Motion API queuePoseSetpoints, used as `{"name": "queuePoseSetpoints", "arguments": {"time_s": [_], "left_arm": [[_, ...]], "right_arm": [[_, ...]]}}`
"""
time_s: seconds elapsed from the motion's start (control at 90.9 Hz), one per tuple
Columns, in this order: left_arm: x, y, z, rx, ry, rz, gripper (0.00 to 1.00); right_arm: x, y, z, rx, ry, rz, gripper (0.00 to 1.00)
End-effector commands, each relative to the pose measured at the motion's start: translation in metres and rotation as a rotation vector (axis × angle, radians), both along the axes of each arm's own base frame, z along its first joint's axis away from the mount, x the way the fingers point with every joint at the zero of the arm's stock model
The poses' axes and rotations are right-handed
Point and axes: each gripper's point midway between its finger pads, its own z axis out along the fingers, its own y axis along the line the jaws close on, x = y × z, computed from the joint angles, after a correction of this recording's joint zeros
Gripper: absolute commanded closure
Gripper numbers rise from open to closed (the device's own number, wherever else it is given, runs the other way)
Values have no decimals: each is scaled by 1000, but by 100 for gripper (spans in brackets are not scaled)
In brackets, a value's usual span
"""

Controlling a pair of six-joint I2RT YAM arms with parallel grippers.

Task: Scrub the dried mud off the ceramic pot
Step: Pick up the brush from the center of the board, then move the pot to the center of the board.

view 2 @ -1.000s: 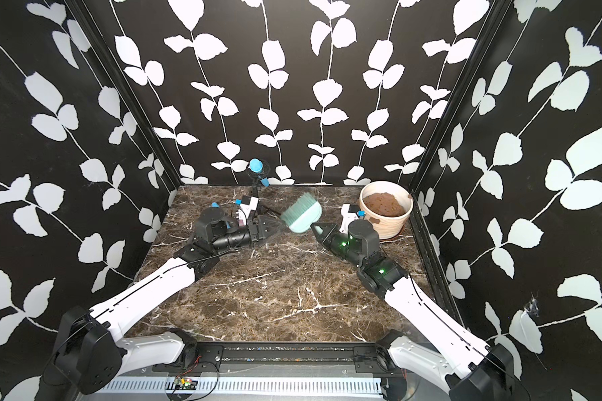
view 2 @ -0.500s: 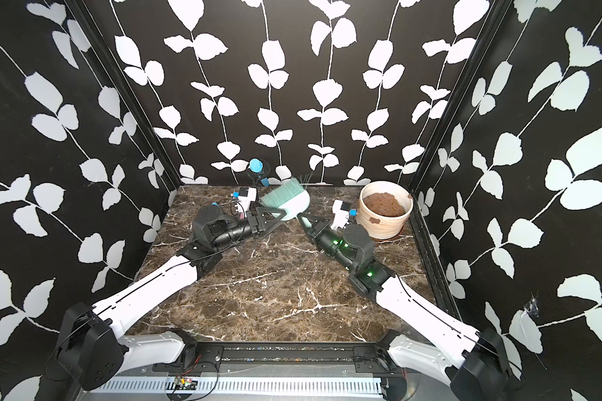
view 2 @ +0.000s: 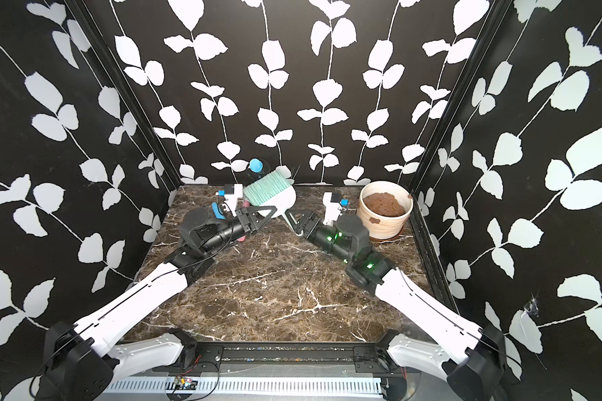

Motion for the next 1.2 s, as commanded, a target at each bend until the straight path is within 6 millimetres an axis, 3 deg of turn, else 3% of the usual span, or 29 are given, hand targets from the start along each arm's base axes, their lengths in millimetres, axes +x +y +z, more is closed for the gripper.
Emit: {"name": "queuePoseSetpoints", "arguments": {"time_s": [0.0,0.11,0.165,0.253,0.374,0.451,0.627,0.737,0.968,1.188], "left_arm": [[-3,10,-21,186,-5,37,100],[-6,21,-48,382,12,49,100],[-6,31,-62,502,21,62,100],[-11,44,-79,660,23,55,100],[-20,45,-93,749,22,-23,100],[-27,46,-95,792,20,-76,100],[-36,62,-98,894,-18,-84,100],[-39,71,-98,951,-26,-79,100],[-38,85,-105,1038,-2,-58,100],[-38,91,-110,1071,18,-49,100]], "right_arm": [[-9,-34,-34,-430,-82,37,11],[5,-74,-51,-686,-58,-27,10],[13,-91,-47,-781,-70,-59,12],[26,-103,-48,-871,-53,-40,16],[59,-126,-60,-1011,52,-41,20],[82,-148,-68,-1101,104,-64,24],[121,-169,-84,-1092,175,-34,28],[143,-200,-98,-1206,208,-85,28],[173,-224,-128,-1396,193,-30,30],[185,-235,-156,-1422,254,47,45]]}}
